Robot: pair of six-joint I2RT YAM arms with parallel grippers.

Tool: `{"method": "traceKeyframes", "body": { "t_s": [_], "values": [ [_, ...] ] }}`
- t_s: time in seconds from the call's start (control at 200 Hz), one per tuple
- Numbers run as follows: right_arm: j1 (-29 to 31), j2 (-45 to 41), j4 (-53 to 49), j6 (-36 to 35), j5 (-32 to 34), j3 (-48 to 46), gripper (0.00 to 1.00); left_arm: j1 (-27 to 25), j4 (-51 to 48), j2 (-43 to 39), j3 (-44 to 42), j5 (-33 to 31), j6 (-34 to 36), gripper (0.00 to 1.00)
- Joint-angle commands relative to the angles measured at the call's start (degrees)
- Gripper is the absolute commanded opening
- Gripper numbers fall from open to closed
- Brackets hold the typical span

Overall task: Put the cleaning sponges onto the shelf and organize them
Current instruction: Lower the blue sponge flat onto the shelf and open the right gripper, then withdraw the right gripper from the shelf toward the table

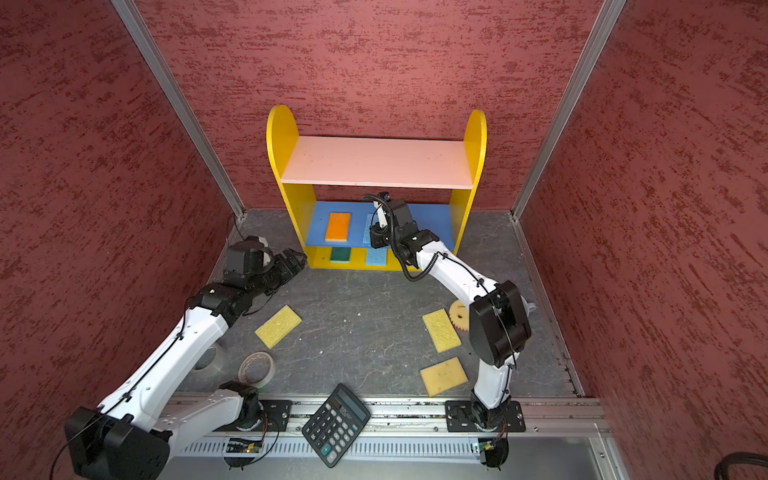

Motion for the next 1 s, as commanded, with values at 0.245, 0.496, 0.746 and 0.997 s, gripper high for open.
{"method": "traceKeyframes", "body": {
  "t_s": [0.245, 0.496, 0.746, 0.997],
  "values": [
    [-0.4, -2.3, 1.2, 6.4, -6.3, -6.4, 0.00, 0.3, 0.5, -0.1, -0.7, -0.5, -0.2, 0.90],
    [-1.7, 0.6, 2.5, 8.9, -6.3, -6.1, 0.00, 0.4, 0.0, -0.8, -1.5, -0.8, -0.6, 0.90],
    [-4.1, 3.1, 2.0, 9.2, -7.7, -3.8, 0.00, 0.4, -0.4, -1.0, -1.8, -1.1, -0.7, 0.90],
    [-5.2, 4.6, 2.0, 9.8, -9.3, -2.5, 0.00, 0.4, 0.4, -0.6, -2.0, -1.0, -1.1, 0.91]
  ]
}}
